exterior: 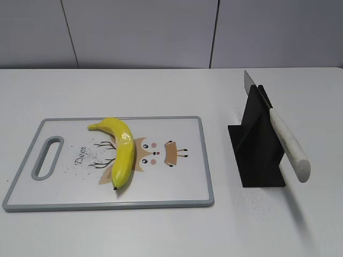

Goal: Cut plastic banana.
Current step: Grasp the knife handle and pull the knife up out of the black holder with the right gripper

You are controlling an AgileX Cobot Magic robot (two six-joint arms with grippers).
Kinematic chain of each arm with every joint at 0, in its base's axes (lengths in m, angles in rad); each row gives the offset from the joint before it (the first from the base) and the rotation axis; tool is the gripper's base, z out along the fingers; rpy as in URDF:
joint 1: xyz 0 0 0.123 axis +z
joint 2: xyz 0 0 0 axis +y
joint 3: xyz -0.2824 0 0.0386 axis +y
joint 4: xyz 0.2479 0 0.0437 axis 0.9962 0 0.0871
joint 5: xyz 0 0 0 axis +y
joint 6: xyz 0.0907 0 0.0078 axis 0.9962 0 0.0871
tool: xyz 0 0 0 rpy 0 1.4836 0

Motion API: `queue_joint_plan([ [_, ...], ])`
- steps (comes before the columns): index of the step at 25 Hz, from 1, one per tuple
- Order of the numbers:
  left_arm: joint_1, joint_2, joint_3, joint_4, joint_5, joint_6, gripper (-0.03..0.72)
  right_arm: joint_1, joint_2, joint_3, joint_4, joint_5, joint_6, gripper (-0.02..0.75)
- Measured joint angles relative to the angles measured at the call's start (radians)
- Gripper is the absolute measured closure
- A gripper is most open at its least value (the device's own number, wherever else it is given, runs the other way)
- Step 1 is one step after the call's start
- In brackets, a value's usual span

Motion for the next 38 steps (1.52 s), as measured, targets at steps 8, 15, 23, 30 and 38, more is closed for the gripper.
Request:
queue_joint_plan([
  [8,0.0,0.0,0.0,0.0,0.0,0.0,0.217,0.0,0.0,0.0,0.0,0.0,0.0,0.16],
  [15,0.0,0.0,0.0,0.0,0.0,0.0,0.218,0.0,0.0,0.0,0.0,0.0,0.0,0.16],
  [23,0.0,0.0,0.0,0.0,0.0,0.0,0.221,0.0,0.0,0.0,0.0,0.0,0.001,0.16],
  [30,0.0,0.0,0.0,0.0,0.0,0.0,0.221,0.0,0.0,0.0,-0.002,-0.007,0.001,0.161],
  [38,0.0,0.0,0.0,0.0,0.0,0.0,0.225,0.0,0.075,0.0,-0.016,-0.007,0.01,0.163],
])
